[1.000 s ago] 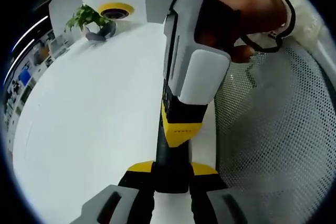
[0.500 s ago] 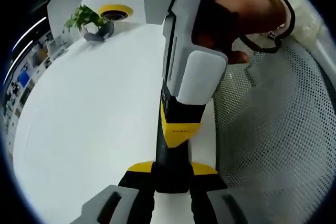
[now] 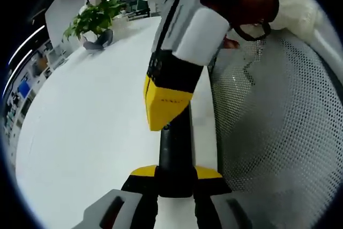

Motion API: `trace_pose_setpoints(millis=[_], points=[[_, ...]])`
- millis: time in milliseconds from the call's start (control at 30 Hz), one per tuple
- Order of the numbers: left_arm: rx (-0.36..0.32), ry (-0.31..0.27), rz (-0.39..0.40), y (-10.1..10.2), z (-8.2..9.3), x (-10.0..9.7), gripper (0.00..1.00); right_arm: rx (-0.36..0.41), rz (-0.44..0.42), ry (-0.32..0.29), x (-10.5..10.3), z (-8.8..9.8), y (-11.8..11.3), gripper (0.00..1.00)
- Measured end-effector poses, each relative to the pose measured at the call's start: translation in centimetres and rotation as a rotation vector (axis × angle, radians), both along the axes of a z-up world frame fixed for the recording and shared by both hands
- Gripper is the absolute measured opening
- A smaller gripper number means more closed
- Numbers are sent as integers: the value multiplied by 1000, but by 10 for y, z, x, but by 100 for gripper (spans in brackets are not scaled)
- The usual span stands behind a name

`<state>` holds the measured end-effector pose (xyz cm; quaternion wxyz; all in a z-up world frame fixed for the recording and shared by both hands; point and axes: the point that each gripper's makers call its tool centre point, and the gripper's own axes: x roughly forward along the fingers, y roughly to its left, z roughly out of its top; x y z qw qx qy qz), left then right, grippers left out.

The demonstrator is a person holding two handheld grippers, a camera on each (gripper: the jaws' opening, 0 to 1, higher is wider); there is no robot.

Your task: Press the specified remote control buttons in sequence, fully releasing each button before pressing the next.

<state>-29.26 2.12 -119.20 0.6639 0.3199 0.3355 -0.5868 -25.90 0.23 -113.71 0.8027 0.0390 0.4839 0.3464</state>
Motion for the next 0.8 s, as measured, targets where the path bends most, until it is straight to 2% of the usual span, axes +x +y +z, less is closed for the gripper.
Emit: trace_pose_setpoints(millis=[100, 300, 333, 500, 667, 800], points=[[19, -38, -26, 1, 1, 1, 23, 51, -33, -90, 8, 25, -7, 11], [13, -34, -22, 2, 4, 3, 23, 130, -116, -273, 20, 68, -28, 25], [12, -36, -22, 2, 4, 4, 23, 134, -125, -285, 20, 70, -29, 30], [23, -29, -40, 6, 5, 9, 23, 136, -207, -456, 31, 100, -52, 52], [34, -23, -53, 9, 7, 17, 23, 163, -276, -561, 38, 126, -71, 67], [41, -24, -58, 12, 7, 26, 23, 196, -311, -580, 38, 134, -78, 80]])
